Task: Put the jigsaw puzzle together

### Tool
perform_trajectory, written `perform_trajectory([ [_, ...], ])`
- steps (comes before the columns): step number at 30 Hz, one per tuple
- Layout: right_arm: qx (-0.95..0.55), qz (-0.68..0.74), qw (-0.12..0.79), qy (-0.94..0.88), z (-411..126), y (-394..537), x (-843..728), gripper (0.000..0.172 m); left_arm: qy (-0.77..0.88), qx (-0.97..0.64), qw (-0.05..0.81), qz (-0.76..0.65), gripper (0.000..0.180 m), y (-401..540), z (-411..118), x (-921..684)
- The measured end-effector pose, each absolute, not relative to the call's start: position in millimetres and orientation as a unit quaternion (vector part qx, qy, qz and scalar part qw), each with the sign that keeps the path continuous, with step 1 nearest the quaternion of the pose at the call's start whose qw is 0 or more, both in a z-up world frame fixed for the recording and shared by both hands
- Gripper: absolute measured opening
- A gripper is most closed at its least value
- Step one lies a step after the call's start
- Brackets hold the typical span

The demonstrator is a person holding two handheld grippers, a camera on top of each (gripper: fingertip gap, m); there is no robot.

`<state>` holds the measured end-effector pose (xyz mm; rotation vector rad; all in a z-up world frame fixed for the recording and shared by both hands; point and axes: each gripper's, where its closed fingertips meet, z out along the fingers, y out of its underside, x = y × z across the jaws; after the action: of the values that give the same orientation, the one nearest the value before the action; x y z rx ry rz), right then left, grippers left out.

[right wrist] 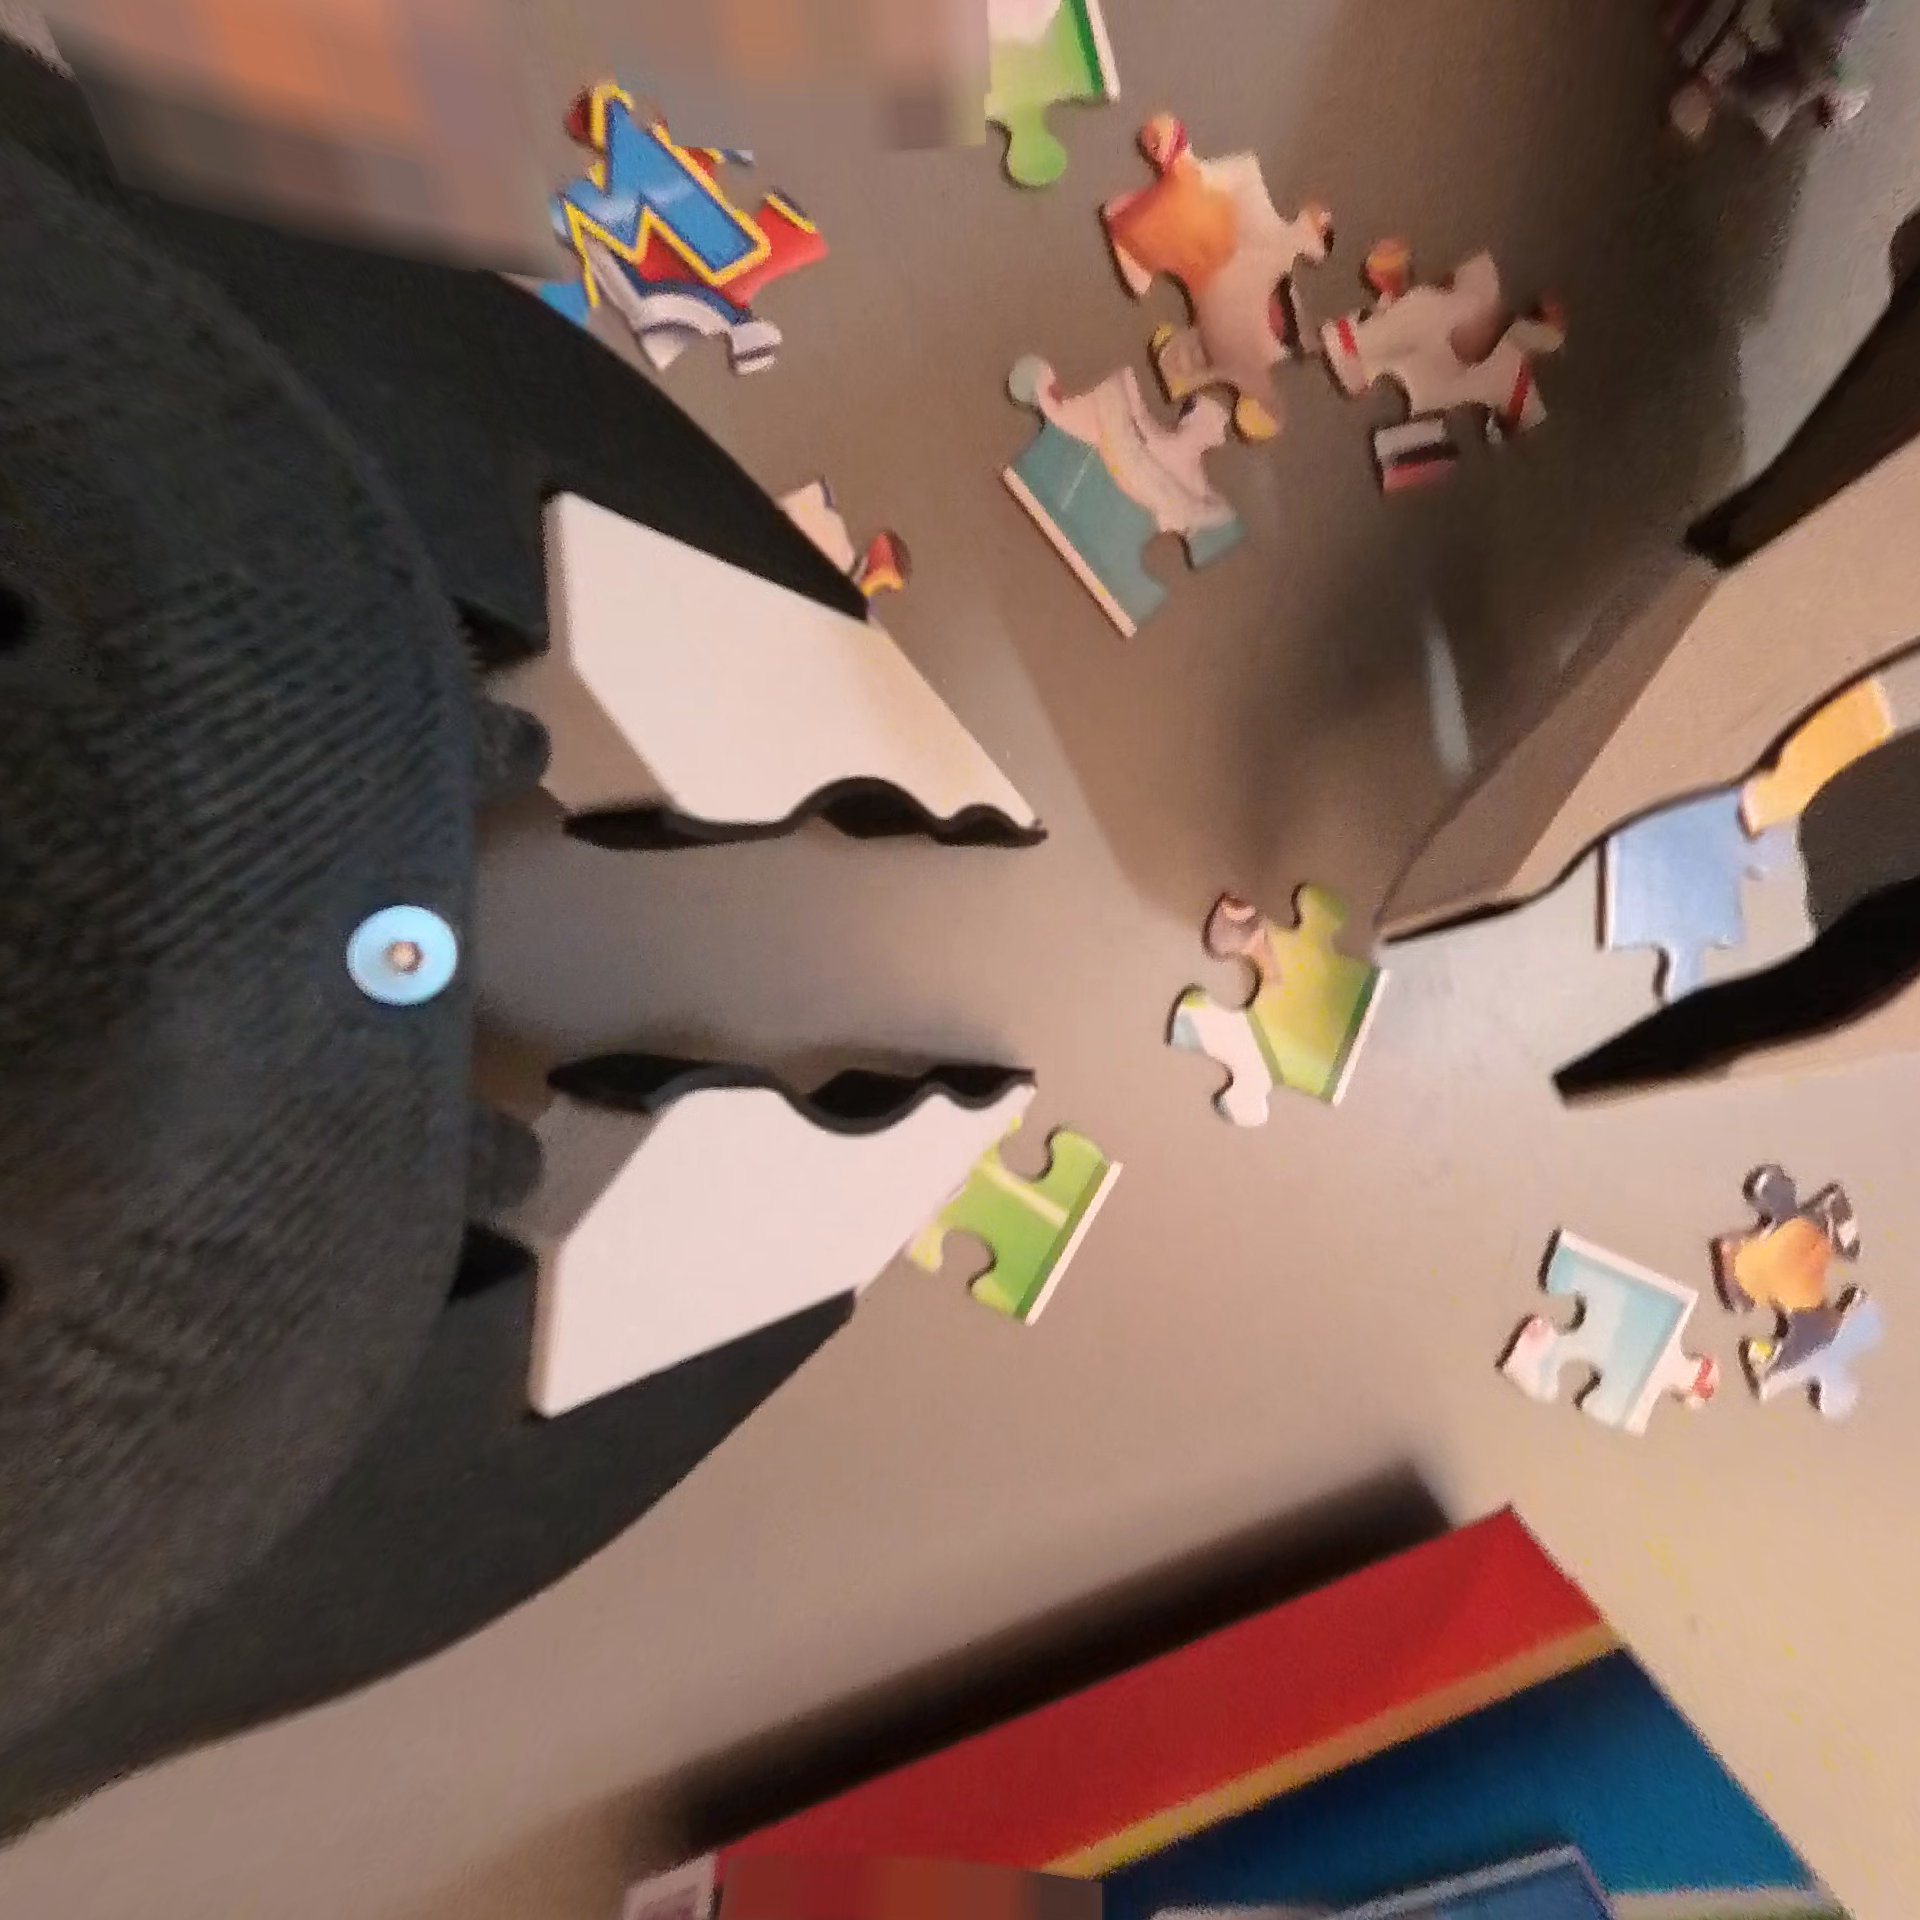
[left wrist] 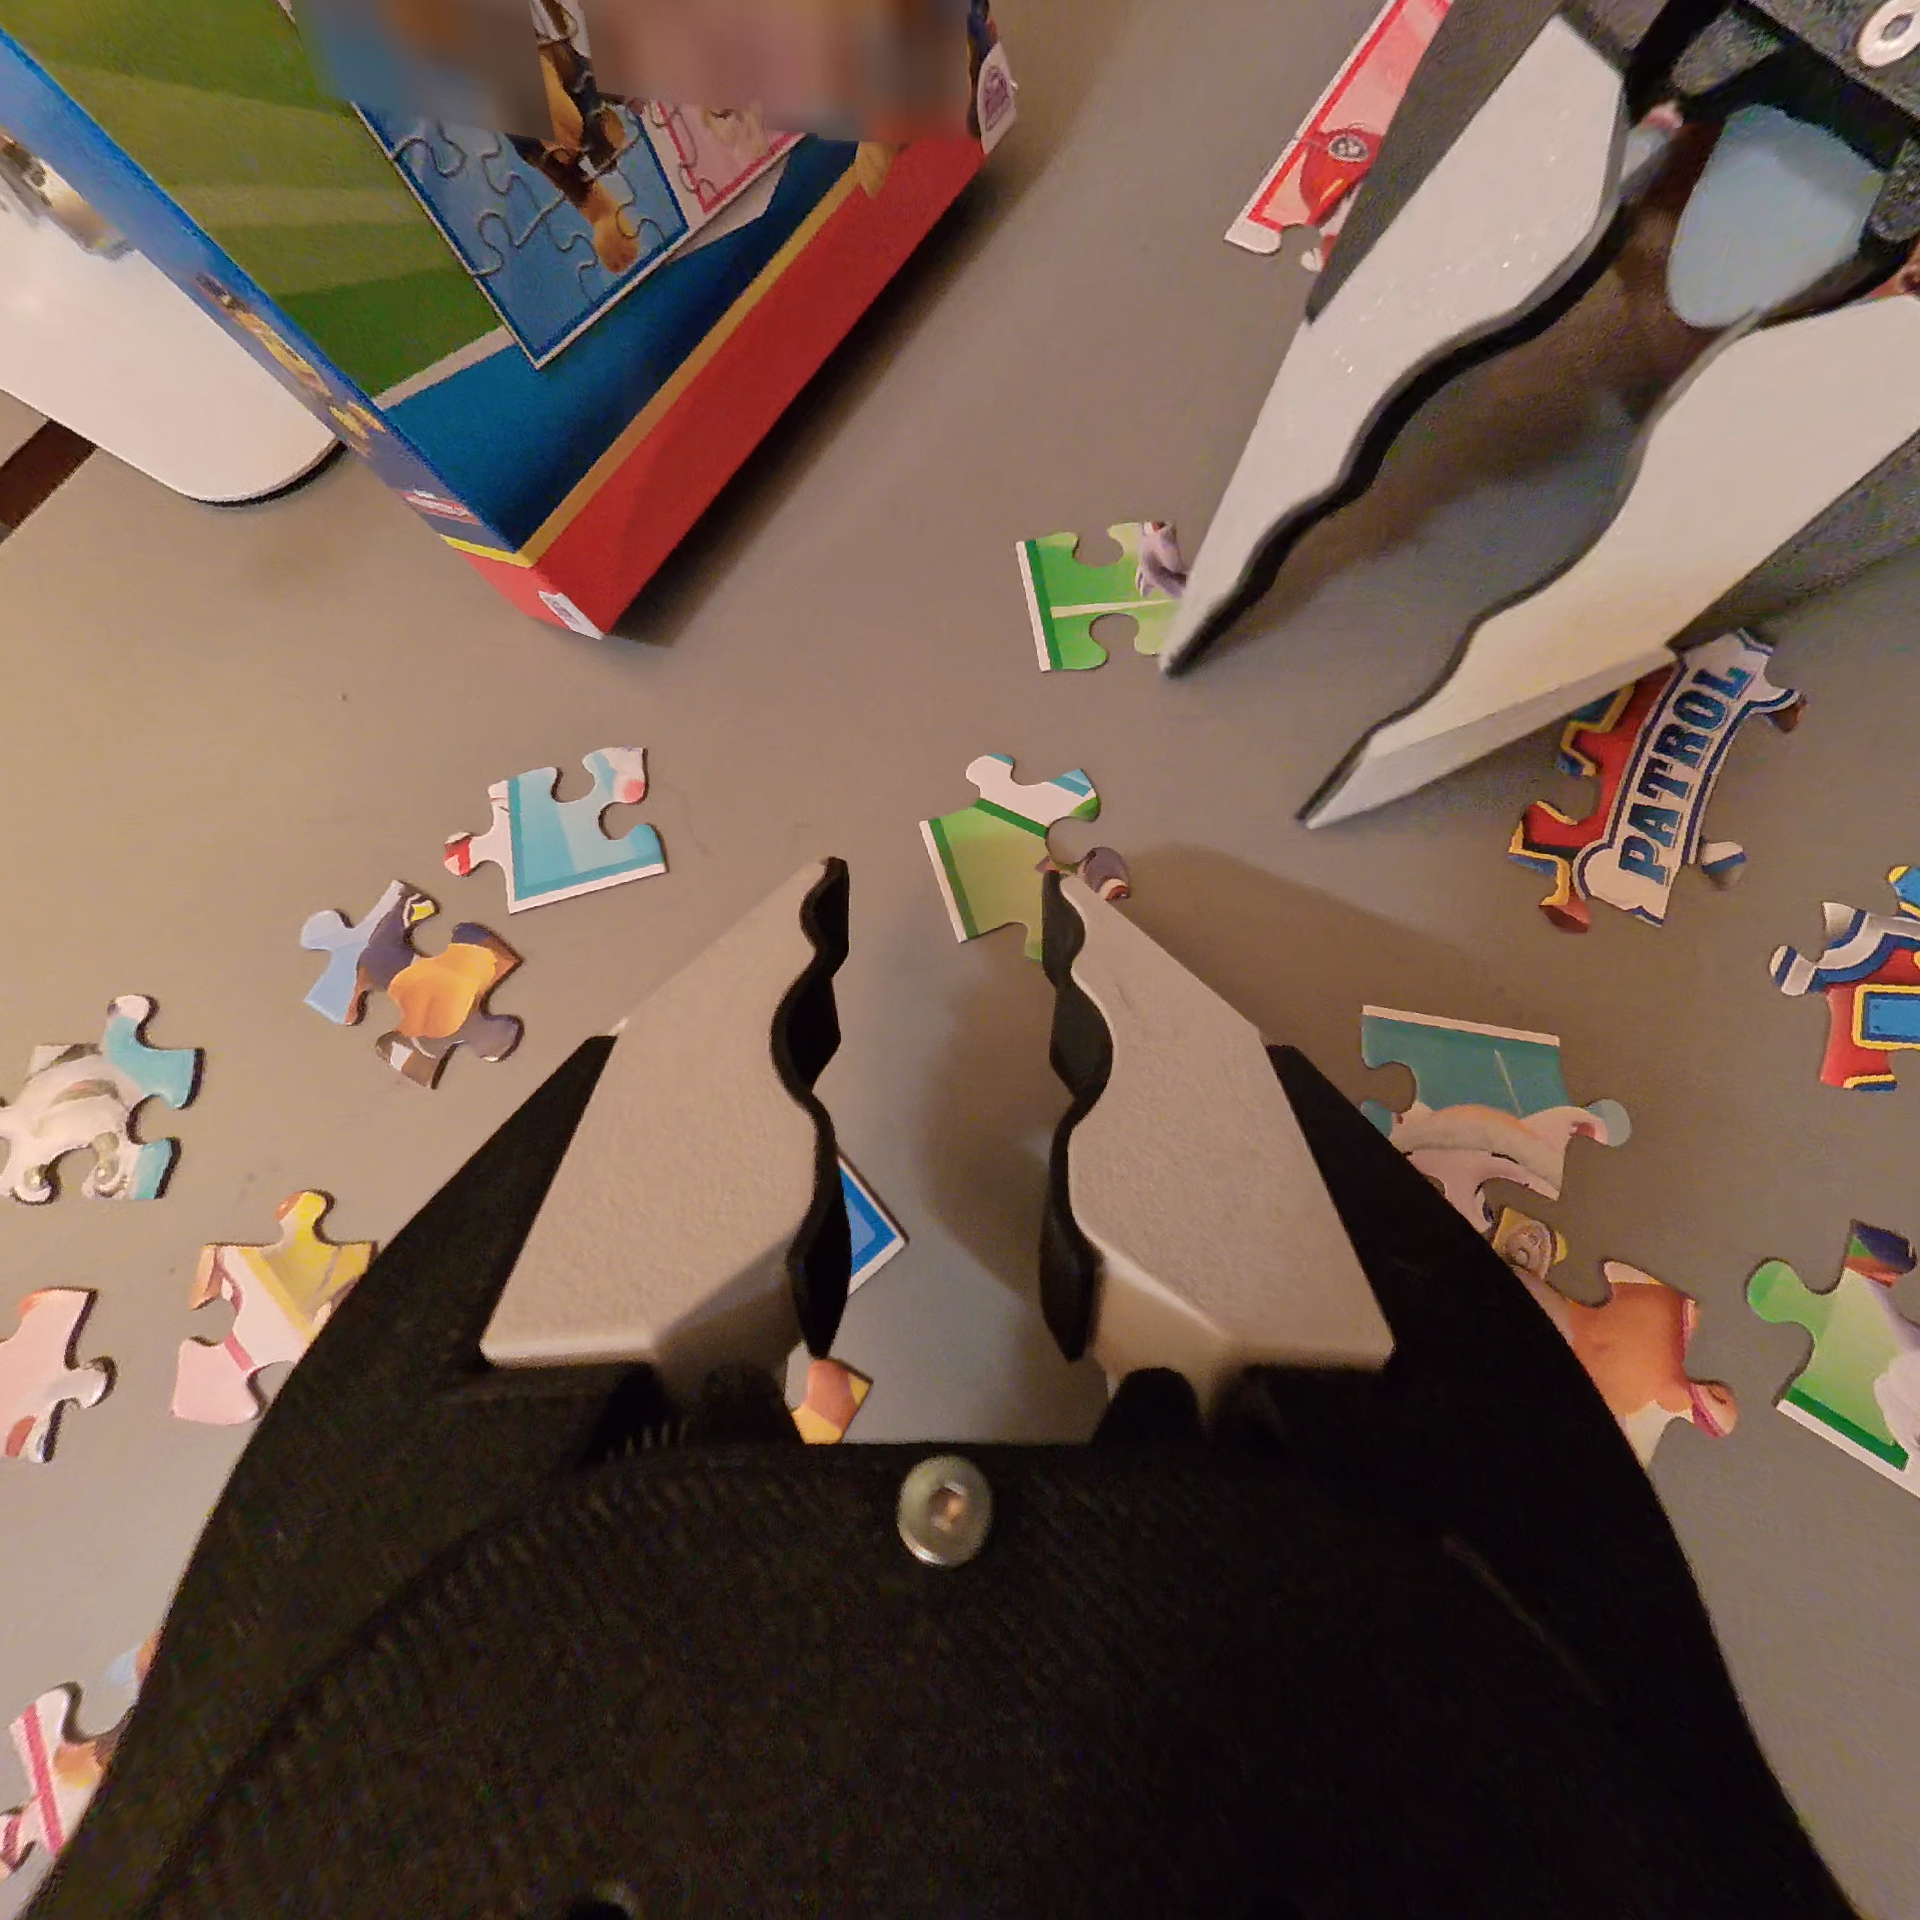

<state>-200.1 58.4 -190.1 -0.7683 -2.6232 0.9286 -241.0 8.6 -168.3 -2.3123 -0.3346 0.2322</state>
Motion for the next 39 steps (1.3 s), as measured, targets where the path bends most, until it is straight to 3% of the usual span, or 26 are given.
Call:
perform_trajectory([
  [7, -0.379, 0.322, 0.138, -0.856, -193, 78, -232, 0.07, -0.123, -0.915, 0.372, 0.094, 0.035, 10, -175, -238],
  [10, -0.377, 0.326, 0.139, -0.856, -192, 77, -234, 0.061, -0.124, -0.914, 0.374, 0.097, 0.034, 10, -173, -239],
  [12, -0.339, 0.332, 0.124, -0.872, -192, 68, -223, 0.038, -0.128, -0.911, 0.381, 0.096, 0.034, 10, -170, -241],
  [15, -0.277, 0.34, 0.105, -0.892, -191, 52, -205, 0.023, -0.134, -0.906, 0.391, 0.092, 0.034, 10, -167, -242],
  [19, -0.228, 0.343, 0.092, -0.907, -191, 43, -191, 0.024, -0.136, -0.903, 0.398, 0.087, 0.034, 11, -166, -242],
  [23, -0.238, 0.334, 0.13, -0.903, -185, 60, -195, 0.039, -0.13, -0.904, 0.398, 0.085, 0.034, 13, -167, -239],
  [27, -0.256, 0.358, 0.124, -0.889, -172, 74, -190, 0.041, -0.112, -0.901, 0.414, 0.065, 0.033, 19, -163, -229],
  [33, -0.235, 0.35, 0.088, -0.903, -183, 64, -174, 0.048, -0.107, -0.903, 0.412, 0.067, 0.032, 21, -164, -227],
  [39, -0.228, 0.322, 0.117, -0.911, -191, 59, -180, 0.054, -0.11, -0.901, 0.413, 0.07, 0.032, 20, -162, -229],
])
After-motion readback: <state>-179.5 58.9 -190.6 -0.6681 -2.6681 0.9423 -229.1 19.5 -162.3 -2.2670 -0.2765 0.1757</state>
